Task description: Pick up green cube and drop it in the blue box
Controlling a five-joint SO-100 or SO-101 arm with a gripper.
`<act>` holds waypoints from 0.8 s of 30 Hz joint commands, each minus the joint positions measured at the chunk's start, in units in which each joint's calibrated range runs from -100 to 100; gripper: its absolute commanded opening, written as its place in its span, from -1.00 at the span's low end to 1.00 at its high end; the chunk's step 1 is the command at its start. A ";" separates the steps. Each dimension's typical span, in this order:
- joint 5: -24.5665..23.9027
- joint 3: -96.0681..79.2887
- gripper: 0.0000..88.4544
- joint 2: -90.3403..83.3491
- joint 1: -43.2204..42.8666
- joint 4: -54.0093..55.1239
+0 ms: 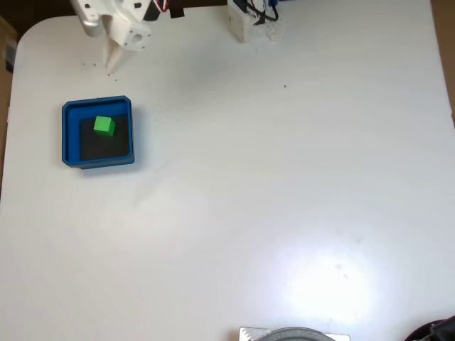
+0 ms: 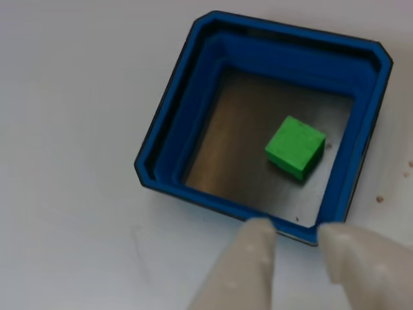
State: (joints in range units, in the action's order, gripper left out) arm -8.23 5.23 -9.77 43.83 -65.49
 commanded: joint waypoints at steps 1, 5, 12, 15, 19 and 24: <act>0.15 -10.17 -0.96 -11.88 -0.40 4.06; 0.15 -20.41 -0.96 -18.15 -0.40 10.50; 0.20 -41.05 -0.96 -30.69 -0.40 22.81; 0.20 -49.40 -0.96 -36.21 -0.47 26.97; 0.20 -59.63 -0.96 -43.82 -0.55 30.64; 0.24 -70.94 -0.96 -53.94 -2.08 32.35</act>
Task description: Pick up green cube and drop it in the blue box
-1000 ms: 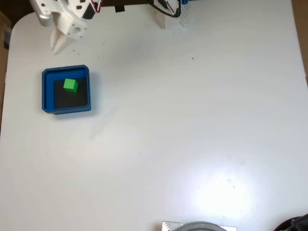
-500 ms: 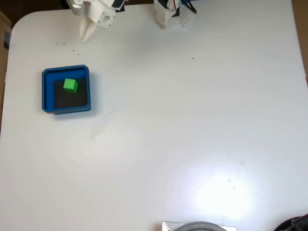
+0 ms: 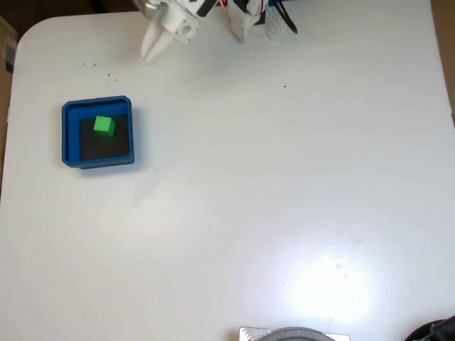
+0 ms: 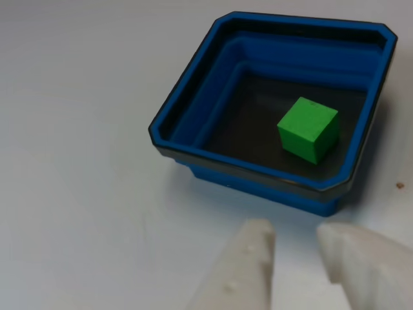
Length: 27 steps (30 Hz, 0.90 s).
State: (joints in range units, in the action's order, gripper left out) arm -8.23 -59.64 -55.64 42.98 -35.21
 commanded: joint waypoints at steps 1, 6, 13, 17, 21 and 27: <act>0.24 -8.13 -0.96 -10.00 -1.60 2.15; 0.29 -18.19 -0.96 -20.45 -3.28 2.23; 5.52 -33.80 -0.96 -36.00 -5.80 2.23; 7.18 -40.36 -0.96 -42.94 -7.56 1.74; 6.84 -40.09 -0.96 -43.61 -8.78 1.58; 6.84 -40.00 -0.95 -43.61 -18.25 1.50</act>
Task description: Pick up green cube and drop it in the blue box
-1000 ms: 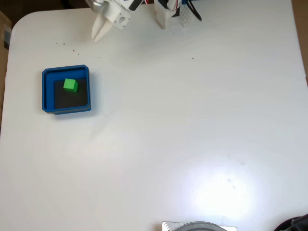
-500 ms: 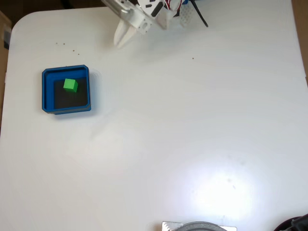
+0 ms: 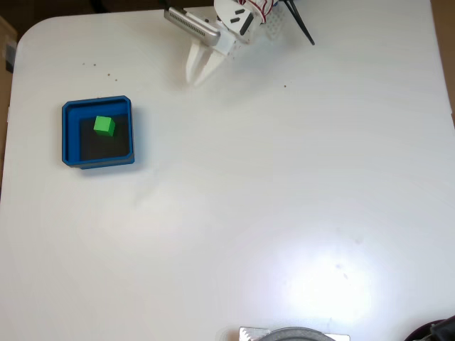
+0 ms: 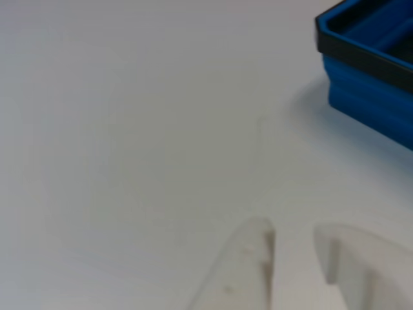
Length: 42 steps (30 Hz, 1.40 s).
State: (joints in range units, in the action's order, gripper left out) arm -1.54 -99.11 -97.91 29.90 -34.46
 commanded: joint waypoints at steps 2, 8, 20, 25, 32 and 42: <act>0.15 -0.54 -0.95 -1.34 -8.45 0.75; 0.15 -0.54 -0.95 -1.34 -19.29 0.75; 0.15 -0.54 -0.95 -0.92 -34.94 0.75; 0.15 -0.45 -0.95 -0.83 -35.47 0.75; 0.15 -0.45 -0.95 -0.83 -35.47 0.75; 0.15 -0.45 -0.95 -0.83 -35.47 0.75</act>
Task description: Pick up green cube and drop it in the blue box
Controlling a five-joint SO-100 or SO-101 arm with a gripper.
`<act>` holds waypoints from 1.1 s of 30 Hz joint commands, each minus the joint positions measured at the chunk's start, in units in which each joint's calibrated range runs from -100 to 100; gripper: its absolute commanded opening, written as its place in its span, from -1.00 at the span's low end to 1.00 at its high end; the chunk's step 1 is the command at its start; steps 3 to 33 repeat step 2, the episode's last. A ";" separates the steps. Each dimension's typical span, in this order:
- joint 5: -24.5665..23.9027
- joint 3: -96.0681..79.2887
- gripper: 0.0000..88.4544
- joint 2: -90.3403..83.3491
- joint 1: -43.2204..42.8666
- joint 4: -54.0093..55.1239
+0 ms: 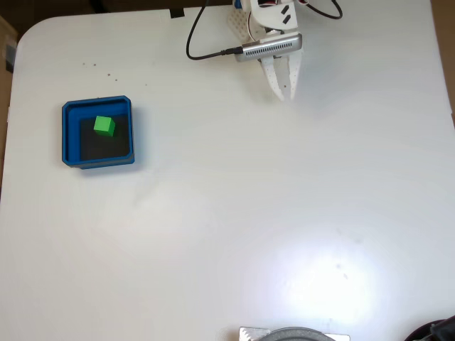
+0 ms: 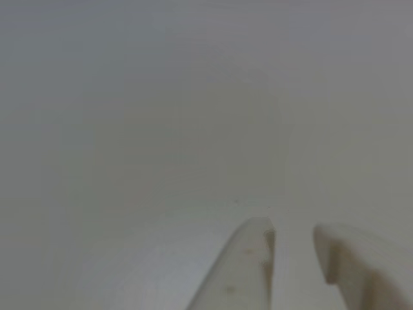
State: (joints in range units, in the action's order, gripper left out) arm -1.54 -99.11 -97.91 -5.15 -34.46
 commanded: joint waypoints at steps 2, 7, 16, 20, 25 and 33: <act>0.15 -0.45 -0.95 -0.83 -0.42 0.75; 0.15 -0.45 -0.95 -0.83 -0.42 0.75; 0.15 -0.45 -0.95 -0.83 -0.42 0.75; 0.15 -0.45 -0.95 -0.83 -0.42 0.75; 0.15 -0.45 -0.95 -0.83 -0.42 0.75; 0.15 -0.45 -0.95 -0.83 -0.42 0.75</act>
